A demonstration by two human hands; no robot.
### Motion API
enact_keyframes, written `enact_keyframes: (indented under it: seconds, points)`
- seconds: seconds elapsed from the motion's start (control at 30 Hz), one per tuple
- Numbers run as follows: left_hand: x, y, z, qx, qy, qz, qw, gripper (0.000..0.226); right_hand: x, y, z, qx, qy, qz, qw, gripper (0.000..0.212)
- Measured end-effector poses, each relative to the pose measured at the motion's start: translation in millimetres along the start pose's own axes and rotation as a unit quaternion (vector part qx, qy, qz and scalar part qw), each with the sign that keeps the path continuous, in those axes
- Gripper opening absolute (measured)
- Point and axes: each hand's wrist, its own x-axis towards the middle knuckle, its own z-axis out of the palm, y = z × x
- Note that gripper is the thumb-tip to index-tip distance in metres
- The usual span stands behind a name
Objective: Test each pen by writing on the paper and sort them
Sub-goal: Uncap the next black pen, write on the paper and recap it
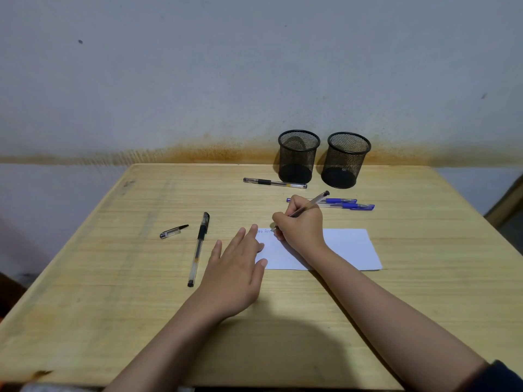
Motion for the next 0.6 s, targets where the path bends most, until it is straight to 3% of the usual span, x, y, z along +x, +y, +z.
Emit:
enact_keyframes:
  seconds: [0.23,0.43,0.5,0.6]
  points:
    - [0,-1,0,-0.010,0.004,0.002,1.000,0.053,-1,0,-4,-0.025,0.022,-0.022,0.999,0.015]
    - [-1,-1,1,-0.028,0.030,0.014,0.999,0.050,2,1,-3,0.060,0.012,0.026,0.998,0.018]
    - [-3,-4,-3,-0.064,0.079,0.033,0.994,0.047,3,1,-3,0.102,0.008,0.045,0.994,0.018]
    - [0,-16,-18,-0.101,0.218,0.040,0.970,0.034,5,2,-4,0.168,-0.001,0.060,0.984,0.019]
